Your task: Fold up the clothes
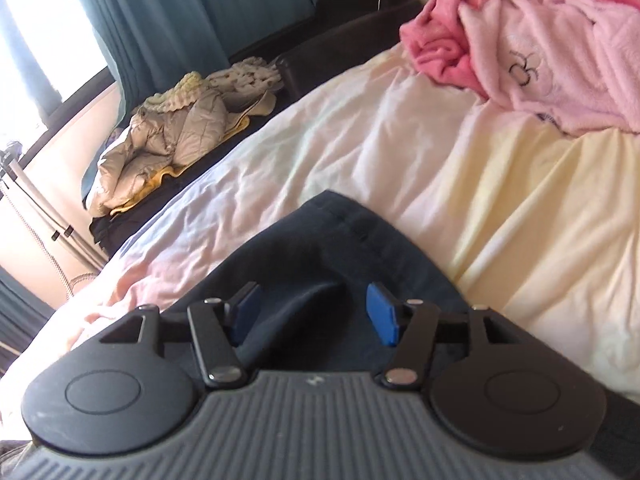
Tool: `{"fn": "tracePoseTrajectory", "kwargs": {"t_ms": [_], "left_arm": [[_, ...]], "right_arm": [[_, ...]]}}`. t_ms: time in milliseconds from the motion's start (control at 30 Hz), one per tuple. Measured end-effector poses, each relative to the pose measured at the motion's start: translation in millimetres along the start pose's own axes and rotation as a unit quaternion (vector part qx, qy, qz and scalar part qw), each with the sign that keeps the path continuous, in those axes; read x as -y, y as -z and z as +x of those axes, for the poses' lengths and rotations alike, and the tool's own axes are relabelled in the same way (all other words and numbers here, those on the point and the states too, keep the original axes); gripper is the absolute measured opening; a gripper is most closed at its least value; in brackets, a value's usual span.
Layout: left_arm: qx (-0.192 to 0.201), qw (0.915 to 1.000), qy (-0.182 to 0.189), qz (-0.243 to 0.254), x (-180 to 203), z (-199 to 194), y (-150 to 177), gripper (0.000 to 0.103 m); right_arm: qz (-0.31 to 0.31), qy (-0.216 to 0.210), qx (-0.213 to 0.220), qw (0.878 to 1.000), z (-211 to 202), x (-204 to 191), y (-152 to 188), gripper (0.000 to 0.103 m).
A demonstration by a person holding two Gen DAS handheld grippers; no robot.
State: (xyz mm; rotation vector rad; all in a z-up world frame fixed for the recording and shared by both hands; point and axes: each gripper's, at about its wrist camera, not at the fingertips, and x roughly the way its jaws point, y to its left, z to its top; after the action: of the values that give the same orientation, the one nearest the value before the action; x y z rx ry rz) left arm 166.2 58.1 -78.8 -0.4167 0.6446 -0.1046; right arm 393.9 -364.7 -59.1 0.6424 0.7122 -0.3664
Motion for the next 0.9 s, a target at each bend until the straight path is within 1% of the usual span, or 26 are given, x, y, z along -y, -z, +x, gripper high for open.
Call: {"fn": "tracePoseTrajectory", "kwargs": {"t_ms": [33,100,167,200,233,267,300,333,433,467,533,567,600,633,667,700,733,767,833,900], "left_arm": [[0.000,1.0000,0.000,0.000,-1,0,0,0.011],[0.001,1.0000,-0.001,0.000,-2,0,0,0.011],[0.002,1.0000,0.001,0.000,-3,0,1,0.011],[0.003,1.0000,0.001,-0.001,-4,-1,2,0.011],[0.003,1.0000,0.002,0.000,-4,0,2,0.011],[0.003,1.0000,0.003,-0.001,-5,1,2,0.011],[0.003,1.0000,0.005,-0.002,-6,2,2,0.011],[0.002,1.0000,0.007,-0.003,-6,3,2,0.011],[0.006,0.9999,0.011,-0.006,-9,4,1,0.011],[0.008,0.9999,0.013,-0.009,-10,3,0,0.011],[0.012,0.9998,0.015,-0.010,-10,2,0,0.011],[0.014,0.9997,0.016,-0.011,-10,1,0,0.011],[0.016,0.9997,0.017,-0.012,-10,0,0,0.011],[0.016,0.9996,0.018,-0.012,-10,-1,0,0.011],[0.016,0.9996,0.020,-0.012,-10,-2,0,0.011],[0.018,0.9996,0.021,-0.012,-9,-5,0,0.011],[0.020,0.9995,0.022,-0.011,-8,-7,0,0.011],[0.023,0.9994,0.023,-0.010,-7,-8,0,0.011],[0.027,0.9993,0.025,-0.008,-6,-12,0,0.011],[0.028,0.9993,0.023,-0.005,-5,-13,1,0.011]], "right_arm": [[0.018,-0.003,-0.023,1.000,12,-3,3,0.060],[0.033,0.004,-0.041,0.999,31,-10,9,0.060],[0.036,0.007,-0.033,0.999,42,-18,13,0.059],[0.029,0.009,-0.028,0.999,47,-23,14,0.056],[0.021,0.018,-0.026,0.999,53,-26,14,0.039],[0.019,0.032,-0.026,0.999,59,-28,14,0.026],[0.026,0.039,-0.026,0.999,63,-28,13,0.007],[0.031,0.040,-0.023,0.998,65,-29,11,0.003],[0.018,0.029,0.001,0.999,58,-47,-1,0.002],[0.010,0.010,0.020,1.000,48,-57,-9,0.002],[-0.004,-0.047,0.071,0.996,19,-81,-26,0.002],[-0.008,-0.082,0.107,0.991,-1,-88,-31,0.002],[-0.012,-0.120,0.145,0.982,-24,-92,-34,0.002],[-0.016,-0.157,0.183,0.970,-46,-95,-36,0.002],[-0.022,-0.181,0.213,0.960,-66,-94,-36,0.002],[-0.024,-0.185,0.225,0.956,-79,-86,-33,0.002],[-0.022,-0.183,0.226,0.957,-87,-74,-30,0.002],[-0.014,-0.175,0.217,0.960,-90,-58,-25,0.002],[0.011,-0.148,0.183,0.972,-87,-18,-12,0.002],[0.035,-0.132,0.157,0.978,-79,6,2,0.002]]}}
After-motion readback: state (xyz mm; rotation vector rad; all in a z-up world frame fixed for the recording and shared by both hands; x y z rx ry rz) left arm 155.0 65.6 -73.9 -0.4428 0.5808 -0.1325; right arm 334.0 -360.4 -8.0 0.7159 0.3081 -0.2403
